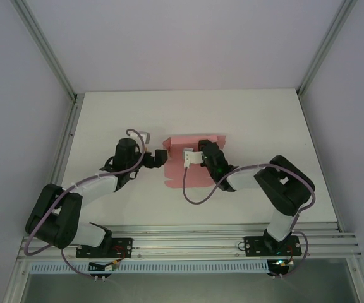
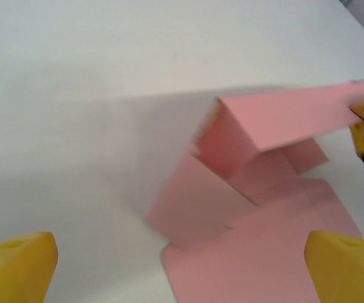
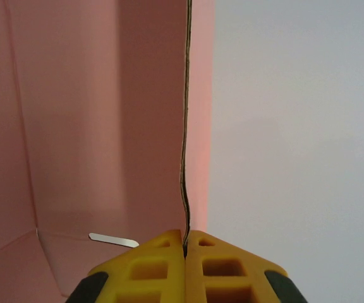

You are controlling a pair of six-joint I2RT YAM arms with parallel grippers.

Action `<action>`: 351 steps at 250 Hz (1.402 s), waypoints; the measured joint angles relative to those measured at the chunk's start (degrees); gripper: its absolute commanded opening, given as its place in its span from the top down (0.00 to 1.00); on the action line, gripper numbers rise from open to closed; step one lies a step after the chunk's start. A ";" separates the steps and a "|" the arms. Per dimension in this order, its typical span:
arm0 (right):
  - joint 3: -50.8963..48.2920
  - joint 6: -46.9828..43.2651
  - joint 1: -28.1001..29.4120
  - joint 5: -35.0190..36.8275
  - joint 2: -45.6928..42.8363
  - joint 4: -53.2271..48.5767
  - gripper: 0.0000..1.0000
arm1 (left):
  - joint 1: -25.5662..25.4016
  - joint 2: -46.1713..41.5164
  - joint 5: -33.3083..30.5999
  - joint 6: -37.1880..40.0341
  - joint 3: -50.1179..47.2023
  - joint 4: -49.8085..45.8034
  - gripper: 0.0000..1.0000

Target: Assemble paper box

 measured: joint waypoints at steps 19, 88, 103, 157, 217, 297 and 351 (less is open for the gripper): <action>-0.96 0.57 0.33 0.44 0.00 2.25 1.00 | 1.01 0.09 -0.92 -0.96 -0.17 0.00 0.11; -1.84 2.23 0.57 0.76 0.00 3.61 1.00 | 1.75 10.19 5.99 0.37 1.62 5.81 0.46; -1.84 2.69 0.57 0.76 0.00 3.41 1.00 | 1.75 13.62 8.11 0.81 2.99 6.78 0.46; -1.84 4.17 0.55 1.11 -0.02 2.93 1.00 | 1.46 21.81 13.92 2.25 10.29 7.17 0.54; -1.07 6.27 0.55 0.98 -0.85 -0.09 1.00 | -1.97 23.08 13.92 6.38 13.11 6.95 0.54; -0.26 8.00 0.50 1.44 -1.38 -3.10 1.00 | -6.32 26.21 2.10 8.83 15.43 7.63 0.57; -0.20 9.88 0.33 1.81 -2.60 -6.40 1.00 | -13.00 27.12 -14.78 7.23 15.28 10.45 0.82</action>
